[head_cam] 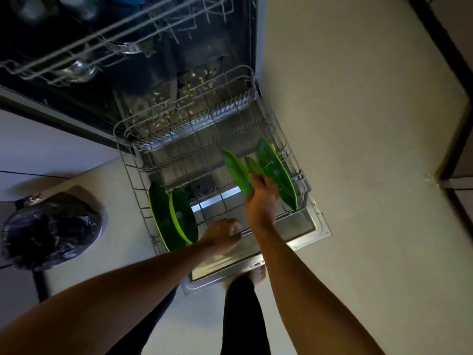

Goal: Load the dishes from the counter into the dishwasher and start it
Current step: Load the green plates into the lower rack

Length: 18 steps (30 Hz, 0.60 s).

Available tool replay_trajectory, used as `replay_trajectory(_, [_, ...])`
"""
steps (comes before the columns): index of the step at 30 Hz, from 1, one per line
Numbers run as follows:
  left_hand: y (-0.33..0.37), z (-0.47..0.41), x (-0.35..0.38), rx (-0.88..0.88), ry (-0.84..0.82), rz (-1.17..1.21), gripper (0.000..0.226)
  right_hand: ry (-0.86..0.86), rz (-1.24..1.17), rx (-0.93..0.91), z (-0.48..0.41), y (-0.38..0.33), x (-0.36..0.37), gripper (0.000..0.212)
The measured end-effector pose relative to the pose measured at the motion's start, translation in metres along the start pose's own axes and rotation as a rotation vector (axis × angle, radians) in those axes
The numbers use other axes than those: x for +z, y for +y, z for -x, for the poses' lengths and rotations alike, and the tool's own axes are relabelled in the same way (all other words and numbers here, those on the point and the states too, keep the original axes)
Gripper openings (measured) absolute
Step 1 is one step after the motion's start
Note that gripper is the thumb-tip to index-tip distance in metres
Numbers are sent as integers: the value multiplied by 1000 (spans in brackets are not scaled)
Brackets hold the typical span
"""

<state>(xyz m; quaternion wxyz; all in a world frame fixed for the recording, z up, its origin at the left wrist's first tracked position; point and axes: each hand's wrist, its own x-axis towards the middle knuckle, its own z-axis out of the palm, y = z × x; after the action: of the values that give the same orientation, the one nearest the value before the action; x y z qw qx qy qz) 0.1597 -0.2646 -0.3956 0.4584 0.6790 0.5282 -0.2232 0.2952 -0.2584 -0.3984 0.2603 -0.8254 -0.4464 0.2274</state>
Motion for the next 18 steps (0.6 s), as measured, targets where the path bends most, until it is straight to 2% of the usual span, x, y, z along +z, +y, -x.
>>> replay_trajectory(5, [-8,-9,7,-30,-111,-39,22,62,101,60,10,-2,9,41])
replay_trajectory(8, [-12,-9,11,-33,-83,-2,28,57,74,30,19,-4,9,36])
replay_trajectory(14, [-13,-8,7,-50,-79,81,26,107,79,-67,26,-5,-5,30])
replay_trajectory(18, [-10,-6,0,-44,-80,128,24,75,102,-54,14,0,-7,30])
